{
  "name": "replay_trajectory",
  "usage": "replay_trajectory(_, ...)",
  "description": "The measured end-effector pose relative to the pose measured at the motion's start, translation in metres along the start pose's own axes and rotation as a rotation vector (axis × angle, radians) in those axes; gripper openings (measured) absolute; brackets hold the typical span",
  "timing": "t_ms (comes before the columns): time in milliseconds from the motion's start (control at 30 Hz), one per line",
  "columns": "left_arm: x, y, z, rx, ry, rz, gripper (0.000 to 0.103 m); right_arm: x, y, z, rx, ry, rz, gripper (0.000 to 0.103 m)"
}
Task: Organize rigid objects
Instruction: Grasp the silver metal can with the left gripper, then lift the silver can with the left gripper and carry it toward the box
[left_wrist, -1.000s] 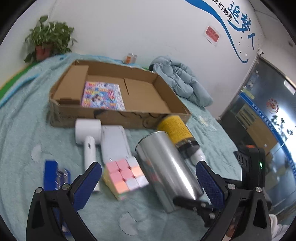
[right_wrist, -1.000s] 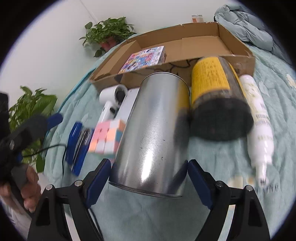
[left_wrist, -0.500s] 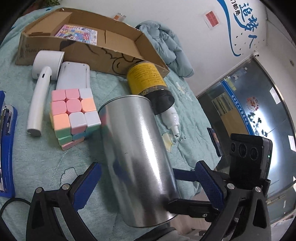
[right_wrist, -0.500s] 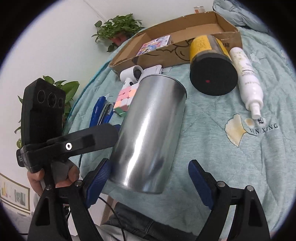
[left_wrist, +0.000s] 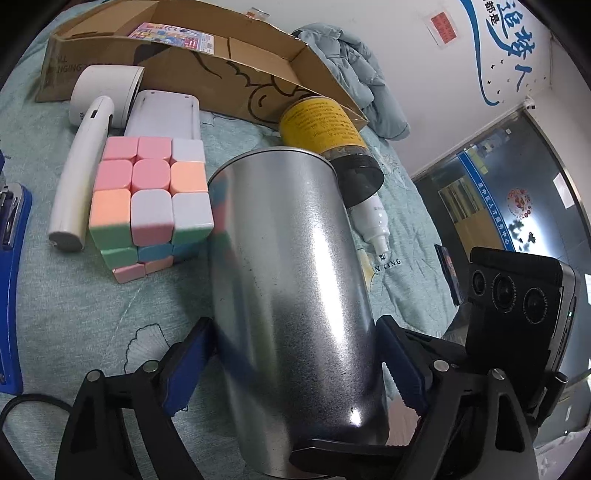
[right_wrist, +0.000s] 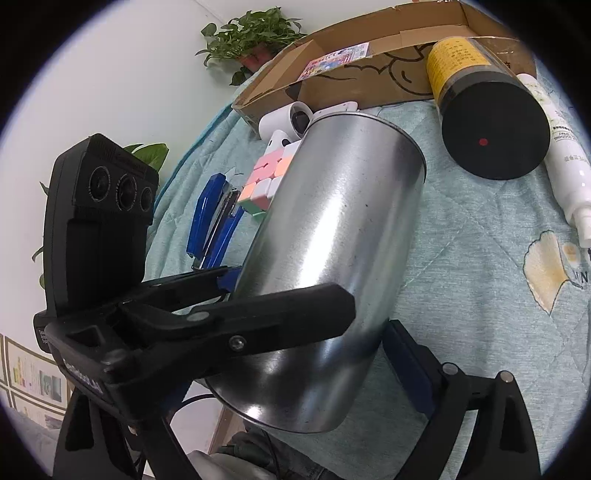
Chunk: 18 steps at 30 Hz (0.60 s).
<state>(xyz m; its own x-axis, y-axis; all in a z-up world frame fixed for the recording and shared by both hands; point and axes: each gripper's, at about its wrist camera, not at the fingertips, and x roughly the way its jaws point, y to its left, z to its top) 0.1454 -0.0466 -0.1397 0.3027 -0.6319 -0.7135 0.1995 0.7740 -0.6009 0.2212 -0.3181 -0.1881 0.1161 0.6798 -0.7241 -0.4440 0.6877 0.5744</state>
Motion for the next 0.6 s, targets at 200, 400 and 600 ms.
replay_trajectory(200,-0.004,0.005,-0.003,-0.014,-0.009,-0.014,0.085,-0.003,0.000,-0.004,-0.010,-0.005,-0.012,0.093)
replay_trajectory(400,-0.010,0.002,-0.009,-0.008,-0.043,-0.016,0.085,0.003,0.009,-0.001,-0.031,-0.022,-0.041,0.094)
replay_trajectory(600,-0.025,-0.016,-0.006,0.044,-0.096,-0.011,0.084,-0.012,0.018,0.005,-0.101,-0.061,-0.110,0.091)
